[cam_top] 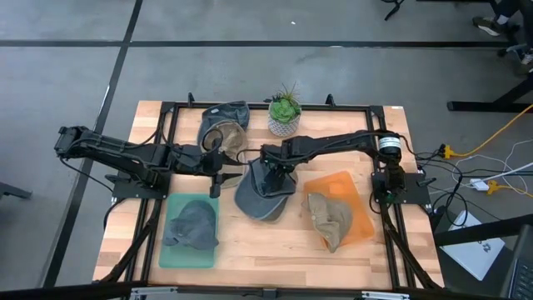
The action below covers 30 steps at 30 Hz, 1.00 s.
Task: Pick & Place hat
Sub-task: Put the right blue cap into the green bin
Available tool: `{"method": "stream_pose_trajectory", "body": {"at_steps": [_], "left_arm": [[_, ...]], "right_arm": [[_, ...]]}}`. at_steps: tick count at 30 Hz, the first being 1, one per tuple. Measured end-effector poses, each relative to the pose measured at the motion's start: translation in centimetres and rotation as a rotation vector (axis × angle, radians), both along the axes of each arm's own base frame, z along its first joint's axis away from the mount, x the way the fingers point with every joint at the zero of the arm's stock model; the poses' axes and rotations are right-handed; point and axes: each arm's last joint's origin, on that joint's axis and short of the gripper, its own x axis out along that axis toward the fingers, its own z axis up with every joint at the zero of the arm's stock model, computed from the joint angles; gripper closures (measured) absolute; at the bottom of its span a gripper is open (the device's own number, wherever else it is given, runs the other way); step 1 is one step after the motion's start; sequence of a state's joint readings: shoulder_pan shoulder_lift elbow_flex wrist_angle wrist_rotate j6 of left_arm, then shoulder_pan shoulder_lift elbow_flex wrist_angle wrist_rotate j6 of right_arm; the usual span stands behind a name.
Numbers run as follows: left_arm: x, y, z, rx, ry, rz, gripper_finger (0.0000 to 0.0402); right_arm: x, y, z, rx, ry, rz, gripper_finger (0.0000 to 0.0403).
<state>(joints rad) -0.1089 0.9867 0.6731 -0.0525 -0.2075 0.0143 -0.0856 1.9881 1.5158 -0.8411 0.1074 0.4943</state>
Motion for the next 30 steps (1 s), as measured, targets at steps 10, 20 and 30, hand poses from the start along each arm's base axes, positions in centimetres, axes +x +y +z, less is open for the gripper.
{"method": "stream_pose_trajectory", "body": {"at_steps": [10,20,30], "left_arm": [[0.0,0.0,0.0,0.0,0.002,0.0,0.0259],[0.0,0.0,0.0,0.0,0.003,0.0,0.0258],[0.0,0.0,0.0,0.003,0.002,0.008,0.0258]], "right_arm": [[0.0,0.0,0.2,0.004,-0.007,0.011,0.0167],[0.4,0.2,-0.9,0.049,0.002,0.039,0.02],[0.2,0.2,-0.9,0.046,0.023,0.046,0.0378]]}}
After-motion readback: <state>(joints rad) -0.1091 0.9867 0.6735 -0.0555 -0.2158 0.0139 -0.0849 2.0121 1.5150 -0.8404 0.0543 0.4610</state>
